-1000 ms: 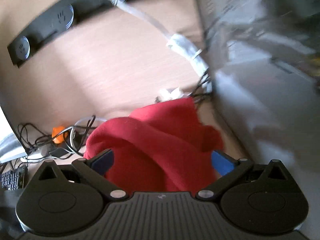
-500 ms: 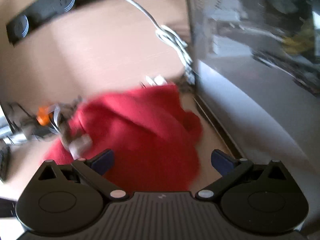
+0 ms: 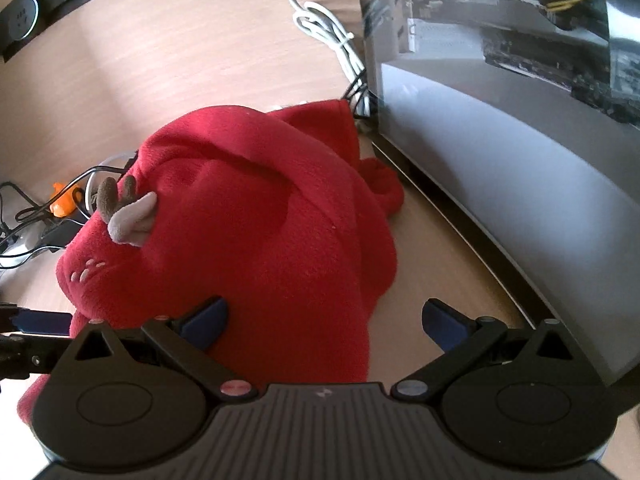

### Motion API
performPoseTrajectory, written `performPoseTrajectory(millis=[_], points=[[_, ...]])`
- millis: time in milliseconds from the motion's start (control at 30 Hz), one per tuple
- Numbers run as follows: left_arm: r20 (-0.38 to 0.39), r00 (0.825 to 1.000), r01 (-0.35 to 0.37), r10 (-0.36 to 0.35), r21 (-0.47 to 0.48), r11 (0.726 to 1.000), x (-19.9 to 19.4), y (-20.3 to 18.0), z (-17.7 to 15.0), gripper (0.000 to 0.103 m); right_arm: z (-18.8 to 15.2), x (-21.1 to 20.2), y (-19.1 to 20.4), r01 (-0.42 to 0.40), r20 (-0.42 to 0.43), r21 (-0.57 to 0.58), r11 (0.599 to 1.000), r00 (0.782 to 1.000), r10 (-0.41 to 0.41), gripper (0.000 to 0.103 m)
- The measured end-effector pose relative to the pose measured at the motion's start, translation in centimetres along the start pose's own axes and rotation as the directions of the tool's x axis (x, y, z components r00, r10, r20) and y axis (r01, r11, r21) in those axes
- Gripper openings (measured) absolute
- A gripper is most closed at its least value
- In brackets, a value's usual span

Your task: Fold clothes

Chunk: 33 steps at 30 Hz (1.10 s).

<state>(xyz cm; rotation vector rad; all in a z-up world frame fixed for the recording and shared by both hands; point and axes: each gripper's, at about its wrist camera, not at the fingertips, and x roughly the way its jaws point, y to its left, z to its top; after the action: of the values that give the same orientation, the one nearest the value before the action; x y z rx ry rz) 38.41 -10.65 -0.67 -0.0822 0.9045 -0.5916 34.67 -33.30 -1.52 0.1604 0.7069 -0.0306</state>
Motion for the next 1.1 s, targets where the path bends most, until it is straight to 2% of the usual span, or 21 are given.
performPoseTrajectory(millis=[100, 167, 300, 400, 500, 567, 667, 733, 867, 1000, 1100], points=[[0.06, 0.996, -0.069, 0.068, 0.013, 0.998, -2.0, 0.1, -1.4, 0.097, 0.2, -0.2, 0.0, -0.01, 0.009, -0.008, 1.0, 1.0, 0.01, 0.103], [0.123, 0.985, -0.131, 0.124, 0.05, 0.99, -3.6, -0.4, -2.7, 0.099, 0.2, -1.6, 0.2, -0.009, 0.036, -0.006, 1.0, 0.999, 0.01, 0.103], [0.215, 0.957, -0.22, 0.196, 0.092, 0.971, -7.2, -0.8, -6.3, 0.101, -2.4, -7.6, 2.0, 0.011, 0.184, 0.017, 1.0, 0.983, -0.014, 0.103], [0.226, 0.959, -0.197, 0.172, 0.096, 0.976, -10.0, -0.7, -9.8, 0.102, -6.1, -11.9, 4.2, 0.075, 0.216, 0.051, 0.996, 0.973, -0.084, 0.103], [0.215, 0.967, -0.173, 0.139, 0.15, 0.973, -12.7, -0.8, -13.8, 0.103, -11.4, -15.5, 6.8, 0.103, 0.152, 0.114, 0.988, 0.981, -0.119, 0.103], [0.216, 0.969, -0.165, 0.123, 0.188, 0.968, -14.1, -0.8, -16.1, 0.103, -15.3, -17.7, 9.3, 0.135, 0.133, 0.116, 0.984, 0.98, -0.15, 0.103], [0.16, 0.98, -0.151, 0.119, 0.2, 0.968, -14.6, -0.3, -18.4, 0.103, -20.3, -20.3, 13.1, 0.189, 0.112, 0.082, 0.978, 0.974, -0.198, 0.103], [0.121, 0.987, -0.129, 0.105, 0.213, 0.968, -15.2, 0.0, -19.1, 0.103, -22.5, -21.6, 14.8, 0.182, 0.094, 0.089, 0.979, 0.977, -0.19, 0.103], [0.126, 0.987, -0.126, 0.098, 0.238, 0.963, -16.9, 0.2, -20.2, 0.103, -23.2, -23.2, 15.8, 0.23, 0.112, 0.119, 0.966, 0.963, -0.243, 0.103], [0.139, 0.985, -0.137, 0.105, 0.237, 0.962, -18.4, 0.5, -20.8, 0.103, -23.4, -24.0, 15.5, 0.258, 0.082, 0.173, 0.951, 0.958, -0.275, 0.103], [0.145, 0.982, -0.154, 0.123, 0.223, 0.963, -18.9, 0.7, -21.0, 0.103, -23.4, -24.4, 15.6, 0.265, 0.087, 0.167, 0.95, 0.956, -0.282, 0.103]])
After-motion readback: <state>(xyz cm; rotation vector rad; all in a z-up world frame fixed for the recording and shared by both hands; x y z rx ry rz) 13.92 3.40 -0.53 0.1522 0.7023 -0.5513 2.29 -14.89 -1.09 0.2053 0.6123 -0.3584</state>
